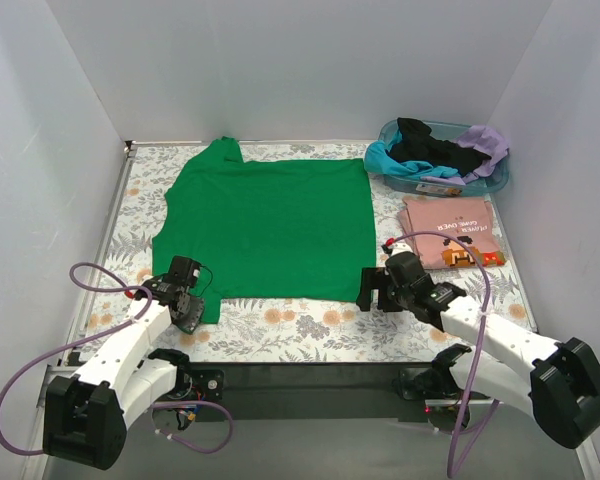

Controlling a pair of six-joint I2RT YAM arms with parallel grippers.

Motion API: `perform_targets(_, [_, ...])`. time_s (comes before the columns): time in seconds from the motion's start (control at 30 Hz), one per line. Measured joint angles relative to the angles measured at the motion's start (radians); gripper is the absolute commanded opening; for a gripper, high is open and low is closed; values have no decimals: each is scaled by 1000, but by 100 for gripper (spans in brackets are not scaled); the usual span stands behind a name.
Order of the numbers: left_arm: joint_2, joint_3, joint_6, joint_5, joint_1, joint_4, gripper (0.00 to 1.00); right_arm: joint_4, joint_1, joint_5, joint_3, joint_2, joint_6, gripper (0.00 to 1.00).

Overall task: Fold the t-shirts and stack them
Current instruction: Flatten the tshirt out

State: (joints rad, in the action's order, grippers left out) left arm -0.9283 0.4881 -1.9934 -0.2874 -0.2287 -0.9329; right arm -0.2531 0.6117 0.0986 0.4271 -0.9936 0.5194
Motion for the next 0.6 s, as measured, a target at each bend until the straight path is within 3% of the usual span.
perform_targets(0.27, [-12, 0, 0, -17, 0, 28, 0, 48, 42, 55, 27, -112, 20, 80])
perform_targets(0.4, [-6, 0, 0, -27, 0, 39, 0, 94, 72, 56, 53, -178, 32, 57])
perform_targets(0.57, [39, 2, 0, -53, 0, 38, 0, 102, 105, 55, 54, -193, 71, 40])
perform_targets(0.6, [45, 3, 0, -58, 0, 39, 0, 99, 109, 58, 53, -193, 80, 32])
